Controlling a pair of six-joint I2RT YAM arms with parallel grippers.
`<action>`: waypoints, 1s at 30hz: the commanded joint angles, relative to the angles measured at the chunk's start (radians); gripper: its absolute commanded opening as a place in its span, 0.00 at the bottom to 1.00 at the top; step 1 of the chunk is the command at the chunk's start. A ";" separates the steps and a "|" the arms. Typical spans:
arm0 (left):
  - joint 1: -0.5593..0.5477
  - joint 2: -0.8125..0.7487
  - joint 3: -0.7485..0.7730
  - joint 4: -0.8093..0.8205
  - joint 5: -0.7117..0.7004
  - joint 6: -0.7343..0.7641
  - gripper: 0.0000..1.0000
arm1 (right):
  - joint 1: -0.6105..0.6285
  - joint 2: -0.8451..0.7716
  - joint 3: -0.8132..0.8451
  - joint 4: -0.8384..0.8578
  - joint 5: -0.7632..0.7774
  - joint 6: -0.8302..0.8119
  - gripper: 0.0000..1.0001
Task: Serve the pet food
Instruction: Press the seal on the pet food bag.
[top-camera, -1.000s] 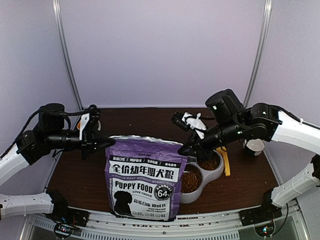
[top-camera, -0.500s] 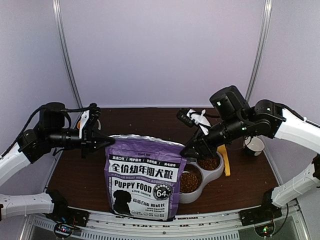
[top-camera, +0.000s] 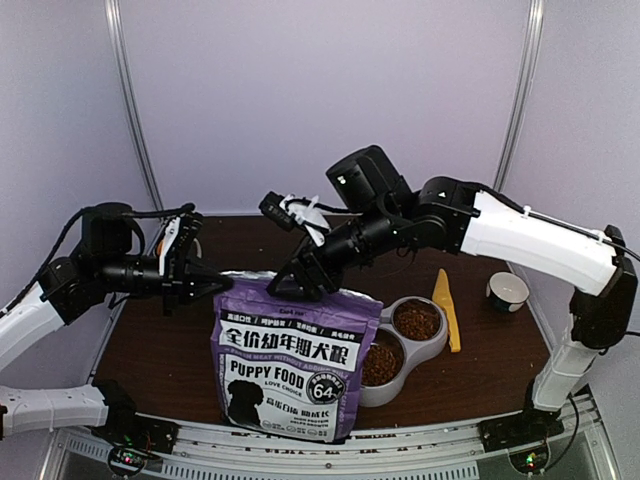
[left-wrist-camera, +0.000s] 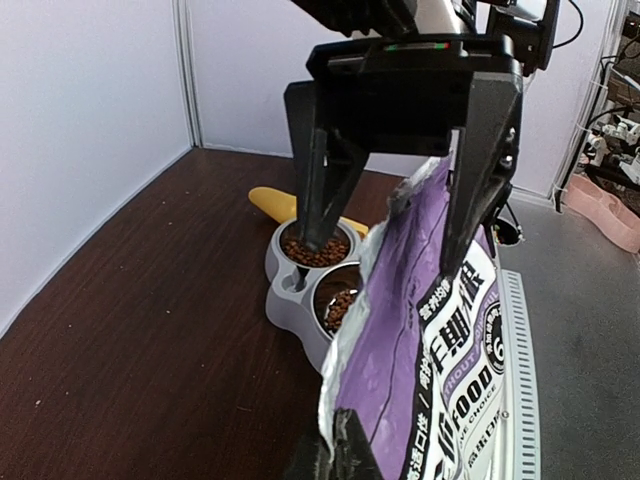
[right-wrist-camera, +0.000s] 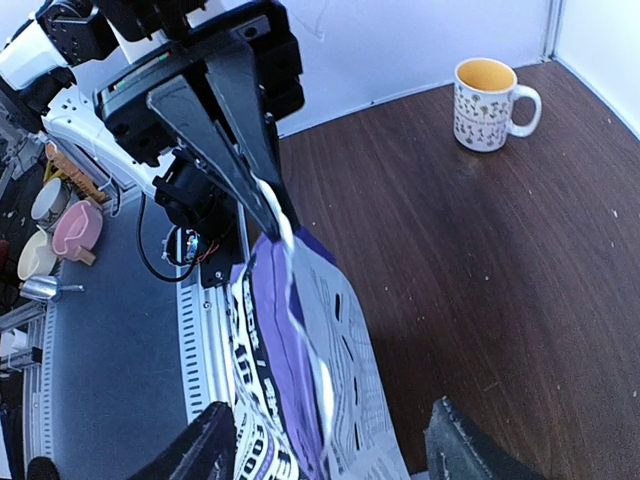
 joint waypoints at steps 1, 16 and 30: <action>0.006 -0.001 0.038 0.142 0.043 -0.026 0.00 | 0.030 0.080 0.123 0.024 -0.038 -0.014 0.61; 0.006 0.002 0.040 0.146 0.050 -0.028 0.00 | 0.055 0.213 0.239 0.007 -0.025 -0.027 0.13; 0.005 -0.007 0.038 0.146 0.039 -0.028 0.00 | 0.058 0.209 0.219 0.057 -0.014 -0.034 0.00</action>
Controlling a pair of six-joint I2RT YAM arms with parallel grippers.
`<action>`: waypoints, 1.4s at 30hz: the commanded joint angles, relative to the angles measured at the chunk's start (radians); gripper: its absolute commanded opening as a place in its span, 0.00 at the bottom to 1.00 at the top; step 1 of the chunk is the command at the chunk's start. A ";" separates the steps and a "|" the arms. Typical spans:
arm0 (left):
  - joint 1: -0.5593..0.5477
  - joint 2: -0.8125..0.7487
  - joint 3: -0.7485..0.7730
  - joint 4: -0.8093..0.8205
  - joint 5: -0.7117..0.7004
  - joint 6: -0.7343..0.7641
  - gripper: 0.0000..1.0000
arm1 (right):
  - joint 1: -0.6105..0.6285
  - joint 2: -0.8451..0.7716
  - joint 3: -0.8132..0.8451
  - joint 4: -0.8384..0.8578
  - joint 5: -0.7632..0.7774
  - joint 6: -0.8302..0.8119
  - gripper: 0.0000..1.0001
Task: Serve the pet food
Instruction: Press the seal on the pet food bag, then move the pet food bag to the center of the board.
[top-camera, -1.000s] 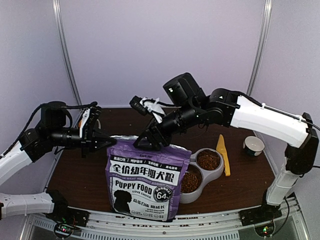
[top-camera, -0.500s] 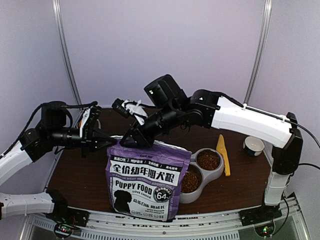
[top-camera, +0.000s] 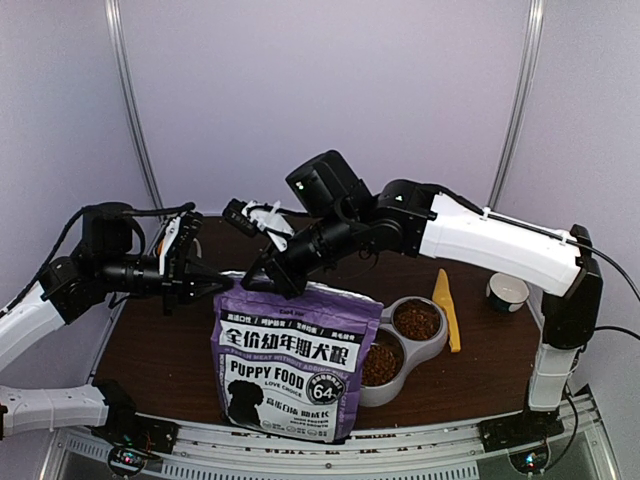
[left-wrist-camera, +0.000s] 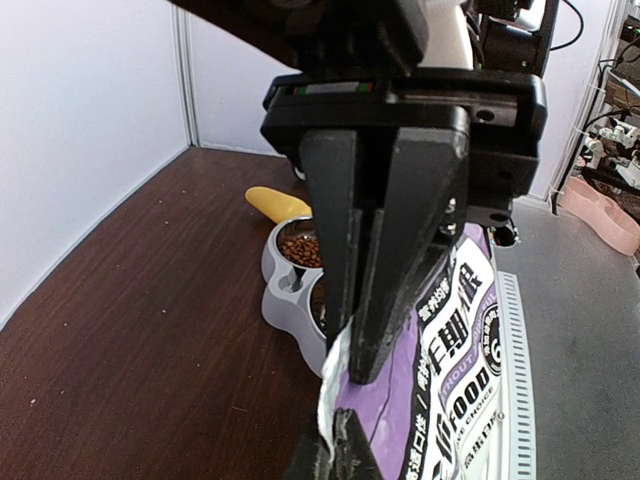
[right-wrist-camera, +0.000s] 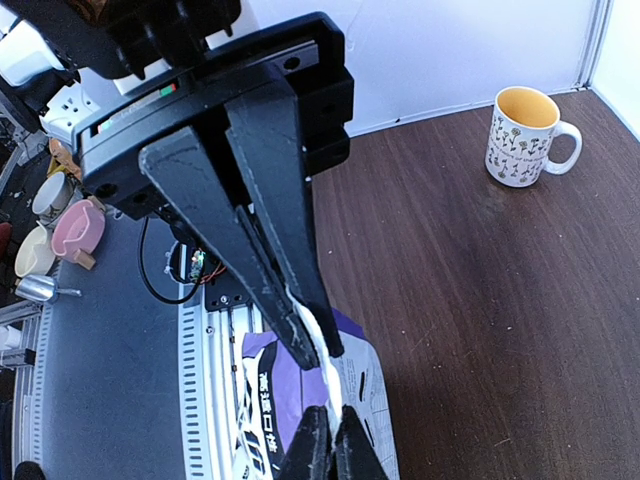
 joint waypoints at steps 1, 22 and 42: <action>0.002 -0.014 0.037 0.141 0.022 -0.017 0.00 | 0.010 0.001 -0.005 0.067 -0.008 0.005 0.00; 0.011 0.033 0.075 0.266 -0.668 -0.119 0.00 | -0.101 -0.515 -0.516 0.330 0.308 0.127 0.66; 0.207 0.464 0.415 0.432 -0.562 -0.118 0.00 | -0.422 -0.917 -1.059 0.385 0.429 0.355 0.81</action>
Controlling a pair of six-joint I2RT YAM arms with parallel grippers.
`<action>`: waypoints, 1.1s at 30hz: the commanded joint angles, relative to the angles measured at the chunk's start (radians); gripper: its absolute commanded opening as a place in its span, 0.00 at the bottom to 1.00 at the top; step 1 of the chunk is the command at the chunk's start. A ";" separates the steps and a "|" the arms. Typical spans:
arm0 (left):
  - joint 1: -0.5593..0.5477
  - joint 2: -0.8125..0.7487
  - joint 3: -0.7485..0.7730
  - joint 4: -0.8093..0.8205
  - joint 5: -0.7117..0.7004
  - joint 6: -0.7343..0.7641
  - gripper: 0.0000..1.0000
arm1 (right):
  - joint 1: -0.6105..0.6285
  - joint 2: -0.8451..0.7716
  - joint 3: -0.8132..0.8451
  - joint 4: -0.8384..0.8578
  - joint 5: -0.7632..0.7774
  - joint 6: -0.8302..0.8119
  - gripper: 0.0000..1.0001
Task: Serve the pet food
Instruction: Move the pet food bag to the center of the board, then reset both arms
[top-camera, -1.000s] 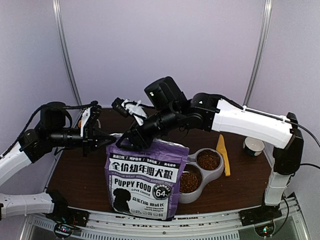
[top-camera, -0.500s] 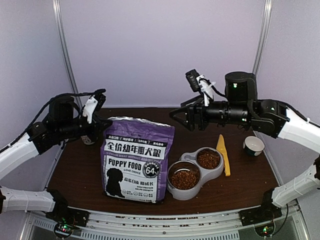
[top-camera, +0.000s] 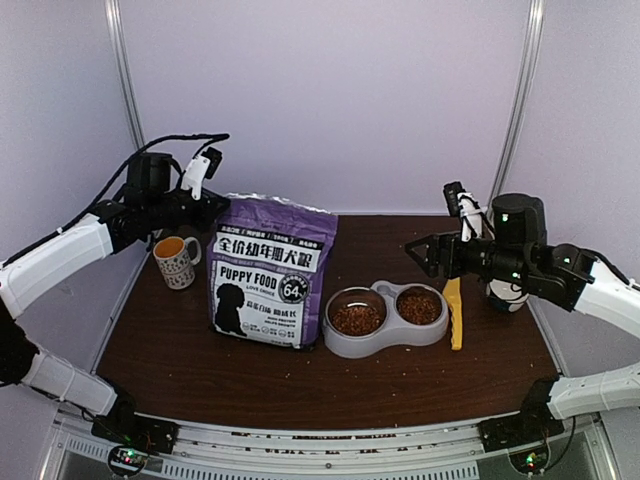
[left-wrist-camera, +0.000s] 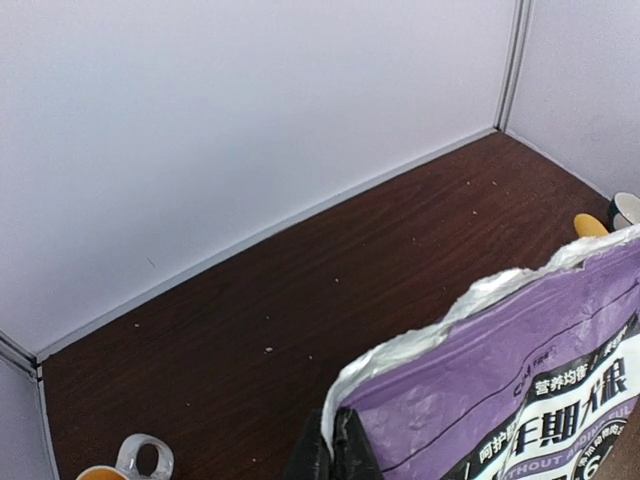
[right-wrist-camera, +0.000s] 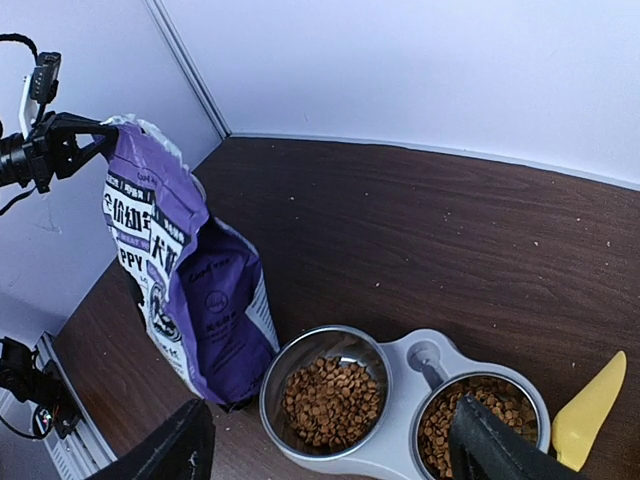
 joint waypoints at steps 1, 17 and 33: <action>0.041 0.003 0.101 0.302 0.024 -0.041 0.00 | -0.028 -0.007 -0.022 0.028 0.038 0.048 0.81; 0.067 -0.122 -0.014 0.246 -0.047 -0.073 0.78 | -0.118 0.010 -0.031 0.037 0.075 0.079 0.86; 0.654 -0.401 -0.677 0.434 -0.242 -0.380 0.86 | -0.764 -0.057 -0.306 0.240 0.003 0.003 0.92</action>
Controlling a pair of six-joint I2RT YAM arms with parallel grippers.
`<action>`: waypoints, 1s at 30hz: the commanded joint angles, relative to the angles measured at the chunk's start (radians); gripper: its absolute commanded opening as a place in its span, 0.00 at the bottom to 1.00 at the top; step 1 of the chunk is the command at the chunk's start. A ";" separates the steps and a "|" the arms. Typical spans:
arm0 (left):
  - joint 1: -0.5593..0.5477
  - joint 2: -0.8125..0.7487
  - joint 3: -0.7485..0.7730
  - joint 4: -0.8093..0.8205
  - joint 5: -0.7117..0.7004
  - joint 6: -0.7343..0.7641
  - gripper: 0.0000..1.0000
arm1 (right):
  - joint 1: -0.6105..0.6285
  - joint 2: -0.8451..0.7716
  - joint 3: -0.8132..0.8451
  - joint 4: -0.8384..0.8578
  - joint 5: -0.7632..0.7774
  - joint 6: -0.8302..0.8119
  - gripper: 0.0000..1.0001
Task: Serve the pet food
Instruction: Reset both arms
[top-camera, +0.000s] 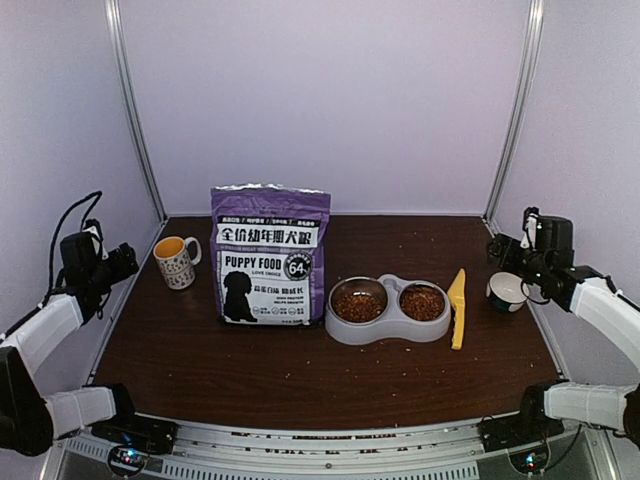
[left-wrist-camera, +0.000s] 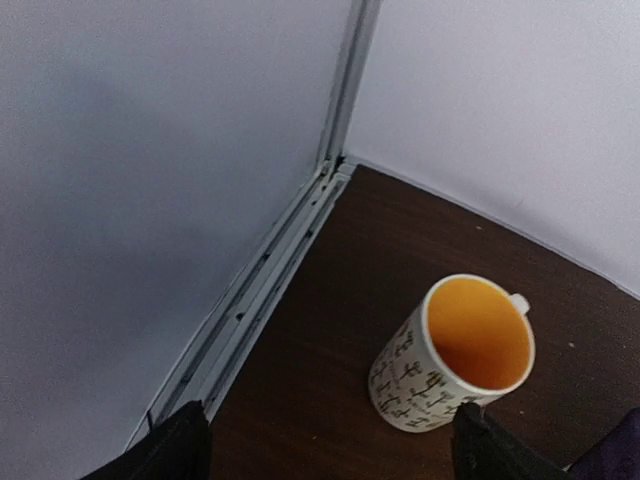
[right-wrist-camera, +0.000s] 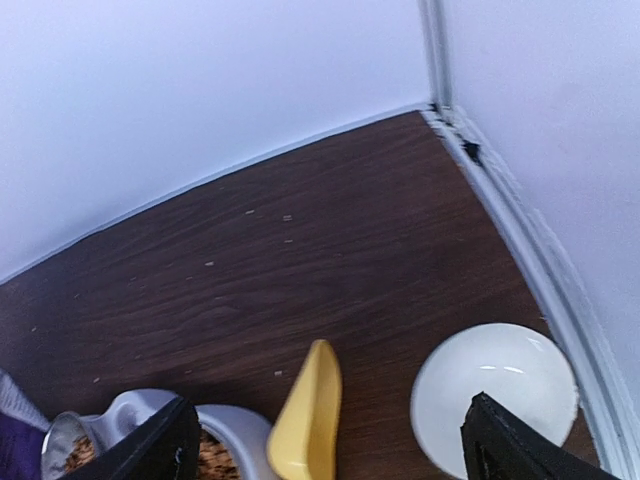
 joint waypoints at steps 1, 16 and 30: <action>0.049 -0.131 -0.170 0.187 -0.163 -0.021 0.86 | -0.161 -0.090 -0.132 0.165 -0.001 0.006 0.91; -0.042 -0.007 -0.451 0.770 -0.239 0.189 0.98 | -0.203 -0.223 -0.622 0.890 0.287 -0.088 0.91; -0.126 0.223 -0.356 0.895 -0.373 0.277 0.98 | -0.201 -0.085 -0.618 1.012 0.291 -0.116 0.92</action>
